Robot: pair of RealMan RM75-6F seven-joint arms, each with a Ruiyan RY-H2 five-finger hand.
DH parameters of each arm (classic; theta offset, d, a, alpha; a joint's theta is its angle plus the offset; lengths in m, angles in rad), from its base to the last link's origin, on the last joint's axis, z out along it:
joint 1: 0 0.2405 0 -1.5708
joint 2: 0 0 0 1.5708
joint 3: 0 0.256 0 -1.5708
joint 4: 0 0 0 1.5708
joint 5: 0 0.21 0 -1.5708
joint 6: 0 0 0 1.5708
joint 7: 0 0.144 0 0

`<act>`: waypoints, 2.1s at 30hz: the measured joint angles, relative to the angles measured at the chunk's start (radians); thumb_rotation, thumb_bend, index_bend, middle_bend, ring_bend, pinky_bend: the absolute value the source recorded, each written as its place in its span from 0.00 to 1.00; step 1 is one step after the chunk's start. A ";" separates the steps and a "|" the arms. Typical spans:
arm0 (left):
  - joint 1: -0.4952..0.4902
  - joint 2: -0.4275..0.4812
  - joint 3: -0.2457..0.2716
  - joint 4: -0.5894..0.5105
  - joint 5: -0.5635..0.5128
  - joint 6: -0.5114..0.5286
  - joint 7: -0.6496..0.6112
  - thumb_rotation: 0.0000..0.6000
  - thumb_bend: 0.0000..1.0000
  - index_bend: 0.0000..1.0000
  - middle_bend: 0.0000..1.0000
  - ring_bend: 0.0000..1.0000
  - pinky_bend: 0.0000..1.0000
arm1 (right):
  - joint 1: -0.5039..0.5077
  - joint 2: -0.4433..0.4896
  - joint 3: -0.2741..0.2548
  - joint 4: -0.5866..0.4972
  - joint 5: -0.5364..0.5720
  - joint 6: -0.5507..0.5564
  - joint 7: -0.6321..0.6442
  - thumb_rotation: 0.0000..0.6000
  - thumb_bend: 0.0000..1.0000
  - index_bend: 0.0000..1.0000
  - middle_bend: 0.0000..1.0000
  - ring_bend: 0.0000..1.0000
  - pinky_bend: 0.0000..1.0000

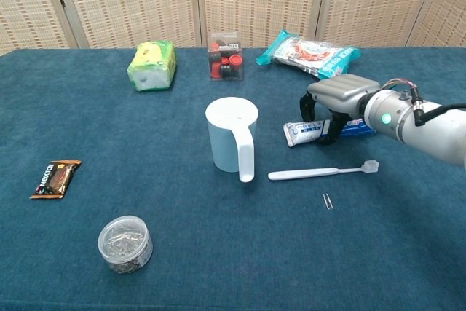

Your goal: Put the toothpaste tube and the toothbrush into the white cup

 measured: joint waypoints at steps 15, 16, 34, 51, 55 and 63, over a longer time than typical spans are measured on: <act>0.006 0.000 0.000 0.003 -0.005 0.004 -0.002 1.00 0.44 0.13 0.02 0.03 0.14 | -0.033 0.010 0.007 -0.011 -0.053 0.062 0.122 1.00 0.32 0.63 0.52 0.35 0.21; 0.005 0.000 0.000 0.002 -0.004 0.004 -0.001 1.00 0.44 0.13 0.02 0.03 0.14 | -0.041 0.017 0.009 -0.022 -0.066 0.076 0.156 1.00 0.32 0.63 0.53 0.36 0.21; -0.001 0.013 -0.005 -0.029 0.021 0.018 0.016 1.00 0.44 0.13 0.02 0.03 0.14 | -0.163 0.198 0.062 -0.343 -0.265 0.311 0.648 1.00 0.31 0.68 0.58 0.39 0.22; 0.015 0.027 0.001 -0.039 0.017 0.033 0.015 1.00 0.44 0.13 0.02 0.03 0.14 | -0.103 0.207 0.152 -0.568 -0.307 0.309 0.907 1.00 0.30 0.68 0.58 0.39 0.22; 0.018 0.028 0.000 -0.040 0.016 0.037 0.013 1.00 0.44 0.13 0.02 0.03 0.14 | -0.072 0.149 0.164 -0.532 -0.287 0.293 0.908 1.00 0.29 0.68 0.58 0.39 0.22; 0.027 0.035 0.001 -0.039 0.008 0.041 0.004 1.00 0.44 0.13 0.02 0.03 0.14 | -0.012 0.050 0.171 -0.420 -0.266 0.249 0.923 1.00 0.27 0.68 0.58 0.39 0.22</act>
